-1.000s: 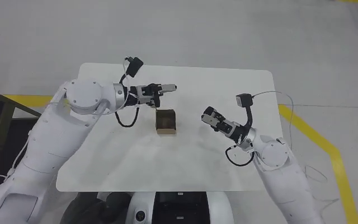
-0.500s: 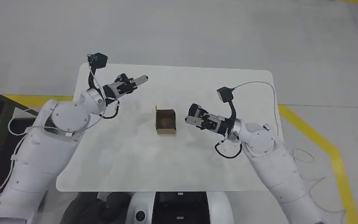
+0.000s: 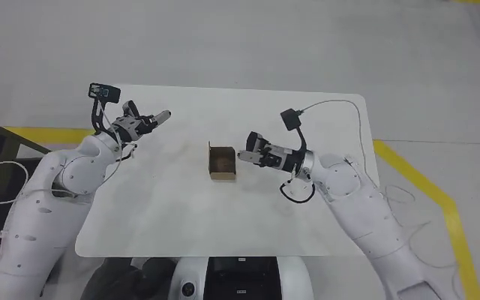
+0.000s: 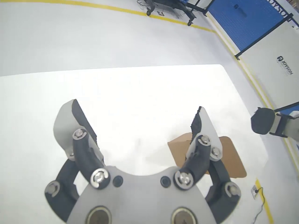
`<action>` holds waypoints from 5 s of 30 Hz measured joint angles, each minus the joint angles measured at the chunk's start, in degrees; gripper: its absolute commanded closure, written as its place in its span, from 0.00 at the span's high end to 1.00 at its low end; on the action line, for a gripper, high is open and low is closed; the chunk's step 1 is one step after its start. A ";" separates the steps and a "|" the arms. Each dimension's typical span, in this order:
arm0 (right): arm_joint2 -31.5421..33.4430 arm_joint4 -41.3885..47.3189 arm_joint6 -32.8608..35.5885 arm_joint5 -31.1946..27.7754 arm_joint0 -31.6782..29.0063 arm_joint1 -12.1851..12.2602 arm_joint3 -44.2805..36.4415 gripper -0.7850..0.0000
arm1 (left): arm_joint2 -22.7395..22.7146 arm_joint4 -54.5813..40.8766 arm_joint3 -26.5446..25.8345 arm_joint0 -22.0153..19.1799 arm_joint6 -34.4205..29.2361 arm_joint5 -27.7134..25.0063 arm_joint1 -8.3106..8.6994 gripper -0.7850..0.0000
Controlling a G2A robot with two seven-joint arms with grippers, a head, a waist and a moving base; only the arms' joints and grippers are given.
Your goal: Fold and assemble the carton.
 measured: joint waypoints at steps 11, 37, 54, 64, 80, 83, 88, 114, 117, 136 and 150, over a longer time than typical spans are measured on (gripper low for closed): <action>-6.98 -12.76 -3.21 9.70 4.86 -1.78 -2.38 1.00 | -2.66 0.91 -0.48 2.33 0.31 -0.75 0.06 1.00; -7.46 -25.05 -1.78 -10.80 13.43 -1.69 10.86 1.00 | -2.66 0.92 -0.48 2.33 0.31 -0.75 0.06 1.00; -18.30 -34.07 -12.03 -13.08 25.21 -7.64 31.13 0.77 | -2.66 0.92 -0.48 2.33 0.31 -0.75 0.06 1.00; -20.88 -38.16 -14.21 -12.09 26.44 -9.45 34.66 0.35 | -2.66 0.92 -0.48 2.33 0.31 -0.75 0.06 1.00; -15.13 -38.69 -18.72 -3.87 17.12 -7.08 22.68 0.00 | -2.66 0.92 -0.48 2.33 0.31 -0.75 0.06 1.00; -11.55 -39.54 -19.56 2.63 10.52 -5.36 14.23 0.00 | -2.66 0.92 -0.48 2.33 0.31 -0.75 0.06 1.00; -5.59 -38.86 -17.94 13.30 -1.89 -2.87 -0.15 0.00 | -2.66 0.92 -0.48 2.33 0.31 -0.75 0.06 1.00; -5.74 -40.42 -21.16 36.50 -15.01 -3.40 -12.59 1.00 | -2.66 0.92 -0.48 2.33 0.31 -0.75 0.06 1.00; -4.69 -41.83 -20.21 30.36 -15.49 -2.74 -13.92 1.00 | -2.66 0.92 -0.48 2.33 0.31 -0.75 0.06 1.00; -2.01 -46.13 -16.88 -12.50 4.51 -1.56 7.21 1.00 | -2.66 0.92 -0.48 2.33 0.31 -0.75 0.06 1.00; -12.72 -42.53 -16.80 -18.14 19.02 -6.16 25.41 0.60 | -2.66 0.92 -0.48 2.33 0.31 -0.75 0.06 1.00</action>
